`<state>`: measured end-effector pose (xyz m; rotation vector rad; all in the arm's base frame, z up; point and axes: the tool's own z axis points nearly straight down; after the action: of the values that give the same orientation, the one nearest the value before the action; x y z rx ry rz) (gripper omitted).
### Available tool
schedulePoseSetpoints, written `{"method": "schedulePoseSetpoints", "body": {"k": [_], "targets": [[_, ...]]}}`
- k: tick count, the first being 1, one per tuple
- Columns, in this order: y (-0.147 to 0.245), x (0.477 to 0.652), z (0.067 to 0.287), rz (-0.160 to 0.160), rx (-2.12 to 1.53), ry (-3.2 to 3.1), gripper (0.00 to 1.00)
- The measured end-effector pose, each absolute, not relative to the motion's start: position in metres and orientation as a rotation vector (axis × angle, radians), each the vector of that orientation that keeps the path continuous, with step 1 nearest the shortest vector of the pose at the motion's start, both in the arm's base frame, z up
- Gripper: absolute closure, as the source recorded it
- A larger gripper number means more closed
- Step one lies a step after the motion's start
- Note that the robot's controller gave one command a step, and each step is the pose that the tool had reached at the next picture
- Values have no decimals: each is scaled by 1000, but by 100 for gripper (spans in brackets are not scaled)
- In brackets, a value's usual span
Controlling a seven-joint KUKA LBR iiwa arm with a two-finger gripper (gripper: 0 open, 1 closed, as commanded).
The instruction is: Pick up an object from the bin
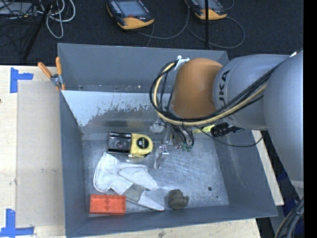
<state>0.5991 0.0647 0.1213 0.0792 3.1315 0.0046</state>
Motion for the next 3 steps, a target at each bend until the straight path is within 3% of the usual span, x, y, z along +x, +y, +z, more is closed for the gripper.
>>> {"method": "schedulePoseSetpoints", "body": {"k": [1,2,3], "targets": [[83,609,81,-4,180,3138,0],[115,617,76,-8,-56,3136,100],[115,617,76,-8,-56,3136,100]]}}
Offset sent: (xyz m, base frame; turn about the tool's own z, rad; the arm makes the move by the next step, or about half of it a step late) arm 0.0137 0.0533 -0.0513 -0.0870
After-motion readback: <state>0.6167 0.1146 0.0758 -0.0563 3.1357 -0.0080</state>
